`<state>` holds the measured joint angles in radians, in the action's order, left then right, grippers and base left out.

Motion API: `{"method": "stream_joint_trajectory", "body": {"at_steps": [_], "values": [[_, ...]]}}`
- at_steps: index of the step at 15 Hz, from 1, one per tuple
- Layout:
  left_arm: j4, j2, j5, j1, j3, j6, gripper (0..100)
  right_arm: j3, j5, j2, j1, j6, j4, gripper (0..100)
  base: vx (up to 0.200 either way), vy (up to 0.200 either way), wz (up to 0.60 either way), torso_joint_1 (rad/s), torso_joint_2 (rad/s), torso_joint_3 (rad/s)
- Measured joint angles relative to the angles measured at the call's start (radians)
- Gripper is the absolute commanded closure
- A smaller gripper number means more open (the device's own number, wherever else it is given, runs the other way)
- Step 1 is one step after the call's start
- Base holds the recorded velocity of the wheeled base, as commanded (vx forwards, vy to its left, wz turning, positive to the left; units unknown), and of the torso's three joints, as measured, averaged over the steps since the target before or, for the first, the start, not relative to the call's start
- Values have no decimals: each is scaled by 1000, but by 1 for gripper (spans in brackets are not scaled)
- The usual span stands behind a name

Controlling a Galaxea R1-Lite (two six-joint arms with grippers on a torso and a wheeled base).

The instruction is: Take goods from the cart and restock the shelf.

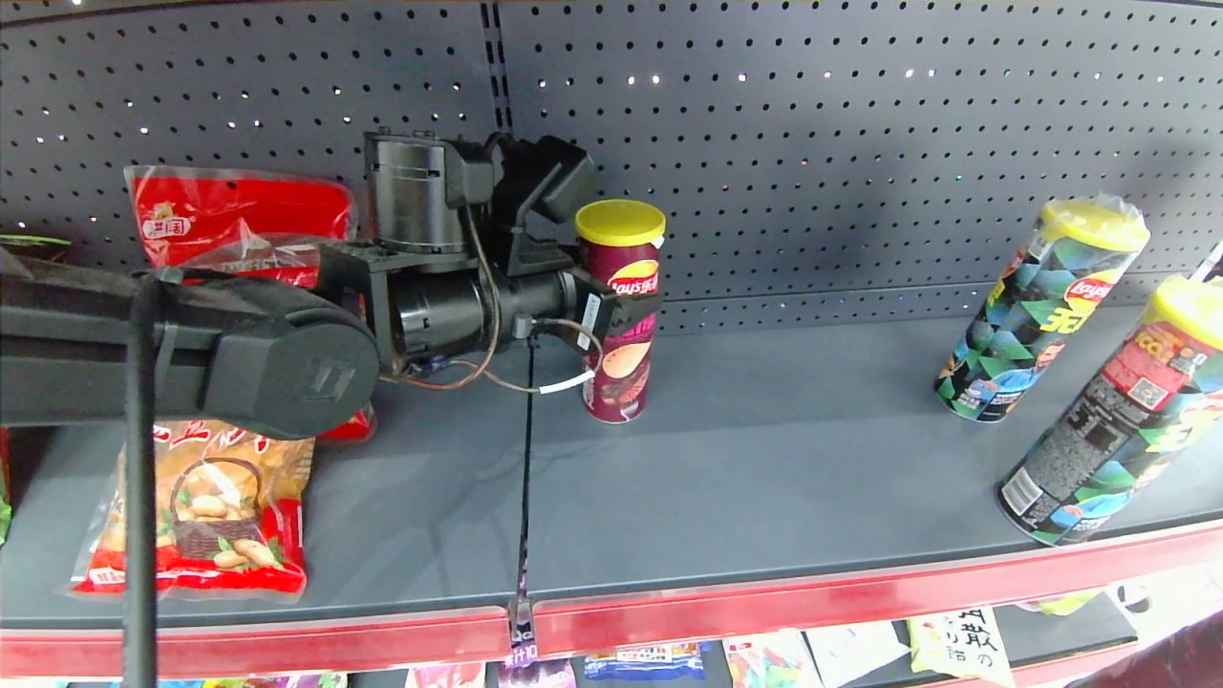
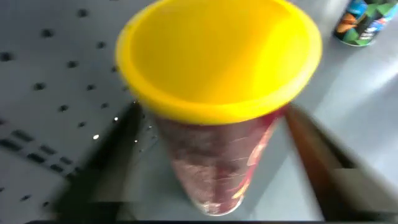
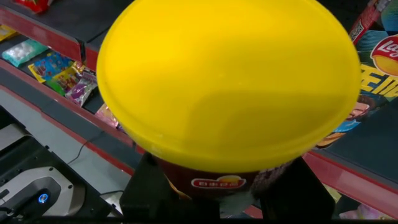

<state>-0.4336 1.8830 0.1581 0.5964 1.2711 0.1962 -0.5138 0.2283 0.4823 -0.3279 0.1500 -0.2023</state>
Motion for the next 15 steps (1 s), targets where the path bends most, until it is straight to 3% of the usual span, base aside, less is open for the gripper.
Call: {"method": "stream_joint_trajectory", "body": {"at_steps": [7, 12, 15], "values": [[-3, -39, 34, 14, -67, -1, 100, -1, -4, -5, 0, 0, 0, 100, 0, 0, 0, 0, 0, 0], [5, -196, 232, 14, -238, -4, 100, 1, -4, -6, 0, 0, 0, 100, 0, 0, 0, 0, 0, 0], [0, -249, 265, 17, -263, -2, 100, 3, -3, -5, 0, 0, 0, 100, 0, 0, 0, 0, 0, 0]]}}
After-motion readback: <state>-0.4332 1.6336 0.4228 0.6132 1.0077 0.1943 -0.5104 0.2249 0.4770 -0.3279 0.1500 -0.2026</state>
